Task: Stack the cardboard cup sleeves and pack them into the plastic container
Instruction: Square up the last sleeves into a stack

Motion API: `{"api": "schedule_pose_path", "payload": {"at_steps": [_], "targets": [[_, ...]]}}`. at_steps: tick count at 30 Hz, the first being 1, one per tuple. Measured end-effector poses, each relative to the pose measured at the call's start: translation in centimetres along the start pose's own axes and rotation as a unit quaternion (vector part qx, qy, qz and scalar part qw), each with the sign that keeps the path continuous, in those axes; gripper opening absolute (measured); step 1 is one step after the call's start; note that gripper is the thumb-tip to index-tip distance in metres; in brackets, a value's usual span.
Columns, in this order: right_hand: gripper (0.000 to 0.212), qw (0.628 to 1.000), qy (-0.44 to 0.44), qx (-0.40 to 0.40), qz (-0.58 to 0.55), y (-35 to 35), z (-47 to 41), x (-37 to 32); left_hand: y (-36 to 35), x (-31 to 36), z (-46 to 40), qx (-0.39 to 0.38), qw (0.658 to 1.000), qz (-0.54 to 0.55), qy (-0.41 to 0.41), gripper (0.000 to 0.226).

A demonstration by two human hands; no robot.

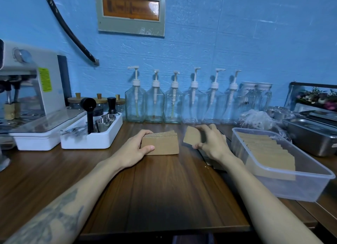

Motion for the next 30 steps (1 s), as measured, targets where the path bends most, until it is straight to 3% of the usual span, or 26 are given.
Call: {"api": "schedule_pose_path", "payload": {"at_steps": [5,8,12,17,20,25,30], "targets": [[0.022,0.99,-0.006,0.067,-0.123,0.4,0.0,0.1,-0.1,-0.3,-0.1,0.001,1.0,-0.005,0.001,0.041],[0.013,0.95,-0.049,0.099,-0.293,0.9,-0.1,-0.3,-0.1,-0.4,-0.2,0.001,1.0,-0.009,0.004,0.041],[0.033,0.879,-0.048,0.066,-0.47,1.4,0.4,-1.5,-0.2,-0.6,-0.3,0.001,1.0,-0.015,0.006,0.046],[0.08,0.864,-0.012,-0.018,-0.503,-0.2,0.9,-2.7,0.0,-0.3,0.0,0.001,0.999,-0.023,-0.022,0.064],[0.078,0.9,-0.027,-0.03,-0.434,-1.7,1.1,-3.1,0.0,-0.2,0.0,-0.008,0.999,-0.034,-0.024,0.055],[0.031,0.988,-0.021,-0.02,-0.154,-2.9,1.6,-3.4,-0.3,-0.2,0.0,-0.009,0.999,-0.031,-0.006,0.046],[0.03,0.999,0.029,-0.021,0.003,-3.6,2.3,-4.8,-0.3,0.1,0.1,-0.012,0.999,-0.03,-0.011,0.057]]}}
Point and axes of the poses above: each hand's wrist, its own z-axis away from the middle knuckle, its own y-axis out of the back of the hand, x = y × z, the point moved 2 cm from there along -z, towards the middle knuckle, and after that the axes turned 1 degree about -z, right-handed, at the moved point
